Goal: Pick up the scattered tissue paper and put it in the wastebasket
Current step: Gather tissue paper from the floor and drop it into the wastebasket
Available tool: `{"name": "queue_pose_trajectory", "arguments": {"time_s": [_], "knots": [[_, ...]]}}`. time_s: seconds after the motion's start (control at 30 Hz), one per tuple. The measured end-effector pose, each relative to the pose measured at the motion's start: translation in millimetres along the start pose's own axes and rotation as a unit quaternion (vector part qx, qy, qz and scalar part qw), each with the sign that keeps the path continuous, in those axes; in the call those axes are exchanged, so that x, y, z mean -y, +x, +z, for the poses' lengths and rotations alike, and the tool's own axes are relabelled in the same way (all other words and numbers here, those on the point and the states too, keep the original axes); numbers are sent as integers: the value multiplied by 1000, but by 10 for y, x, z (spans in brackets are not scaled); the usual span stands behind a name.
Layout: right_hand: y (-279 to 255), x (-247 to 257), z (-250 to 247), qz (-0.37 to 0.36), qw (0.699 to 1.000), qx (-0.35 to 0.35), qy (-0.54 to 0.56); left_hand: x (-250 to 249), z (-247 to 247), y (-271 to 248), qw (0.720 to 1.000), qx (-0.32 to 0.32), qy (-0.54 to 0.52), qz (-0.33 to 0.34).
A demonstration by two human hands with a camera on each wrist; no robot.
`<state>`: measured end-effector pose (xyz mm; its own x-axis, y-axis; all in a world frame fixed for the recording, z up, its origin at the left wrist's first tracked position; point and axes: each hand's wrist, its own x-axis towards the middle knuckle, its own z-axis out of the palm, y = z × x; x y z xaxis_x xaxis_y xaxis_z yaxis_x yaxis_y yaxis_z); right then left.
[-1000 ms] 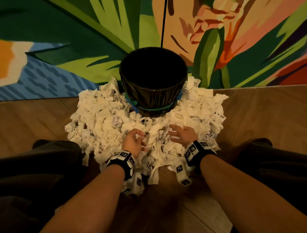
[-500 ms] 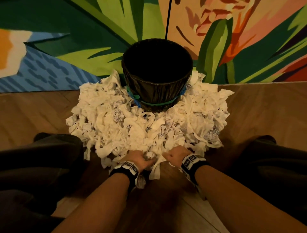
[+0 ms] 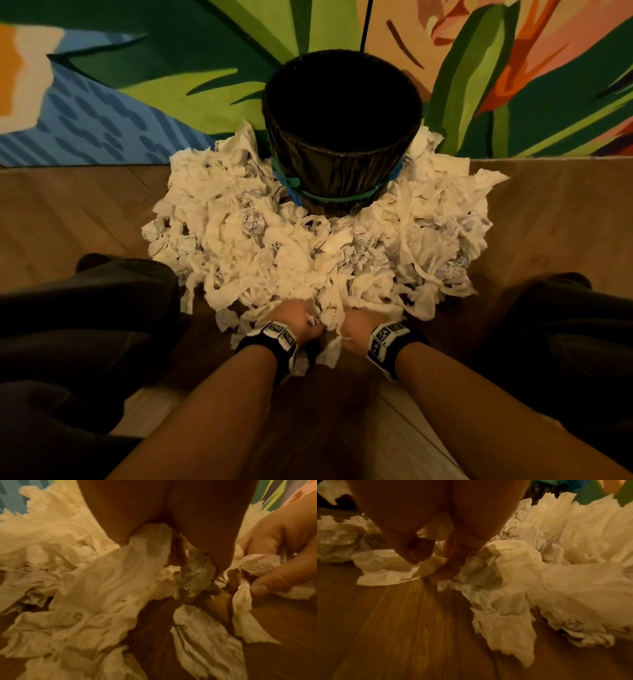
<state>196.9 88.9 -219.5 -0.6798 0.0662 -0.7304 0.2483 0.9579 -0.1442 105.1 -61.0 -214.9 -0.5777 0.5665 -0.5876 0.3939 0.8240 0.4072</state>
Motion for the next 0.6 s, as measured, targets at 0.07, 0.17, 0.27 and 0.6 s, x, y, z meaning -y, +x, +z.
{"name": "queue_pose_trajectory", "arguments": {"time_s": [0.07, 0.17, 0.27, 0.6], "knots": [[-39, -34, -71, -14, 1000, -8, -16, 19, -9, -14, 1000, -13, -19, 12], [-111, -116, -213, -27, 995, -91, 41, 8, -13, -50, 995, -45, -77, 42], [-183, -150, -422, -10, 978, -157, 138, -65, -65, -59, 987, -91, -111, 72], [-559, -317, -1429, 7, 825, -343, 450, -657, -1033, -116, 897, -231, -324, 191]]}}
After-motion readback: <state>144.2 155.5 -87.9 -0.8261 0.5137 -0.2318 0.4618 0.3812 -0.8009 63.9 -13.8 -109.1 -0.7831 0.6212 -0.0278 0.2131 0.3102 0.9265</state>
